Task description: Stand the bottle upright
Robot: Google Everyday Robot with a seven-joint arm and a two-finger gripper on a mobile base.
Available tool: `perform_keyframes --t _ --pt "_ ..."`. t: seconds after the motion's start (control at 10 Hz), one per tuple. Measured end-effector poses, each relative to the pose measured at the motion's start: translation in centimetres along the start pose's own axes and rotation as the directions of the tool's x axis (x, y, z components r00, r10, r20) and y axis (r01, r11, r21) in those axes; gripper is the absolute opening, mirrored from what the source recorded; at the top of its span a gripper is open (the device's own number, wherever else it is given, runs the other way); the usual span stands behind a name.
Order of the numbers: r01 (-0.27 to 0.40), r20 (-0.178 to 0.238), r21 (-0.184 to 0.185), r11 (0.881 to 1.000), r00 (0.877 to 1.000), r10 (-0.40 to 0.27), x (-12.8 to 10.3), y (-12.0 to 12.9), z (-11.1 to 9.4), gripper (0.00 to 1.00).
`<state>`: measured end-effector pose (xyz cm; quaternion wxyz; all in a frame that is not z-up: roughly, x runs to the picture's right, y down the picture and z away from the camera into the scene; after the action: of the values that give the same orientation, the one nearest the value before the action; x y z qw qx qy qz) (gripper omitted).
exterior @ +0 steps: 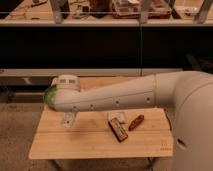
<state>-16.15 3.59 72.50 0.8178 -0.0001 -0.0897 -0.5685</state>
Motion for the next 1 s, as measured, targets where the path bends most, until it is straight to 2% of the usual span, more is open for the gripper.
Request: perform_keyframes --t 0.3,0.4,0.6,0.8,1.0 --pt "0.007 -0.003 -0.006 1.0 1.0 -0.007 0.1 0.3 0.2 0.01" --pt "0.02 -0.011 -0.028 0.999 1.0 -0.021 0.2 1.2 0.8 0.01" --pt "0.006 -0.009 -0.047 0.999 1.0 -0.006 0.5 2.6 1.3 0.01" --pt "-0.072 0.038 -0.055 0.996 0.997 0.074 0.7 4.2 1.1 0.01" --pt "-0.133 0.109 -0.052 0.99 0.984 0.138 0.4 5.0 0.6 0.01"
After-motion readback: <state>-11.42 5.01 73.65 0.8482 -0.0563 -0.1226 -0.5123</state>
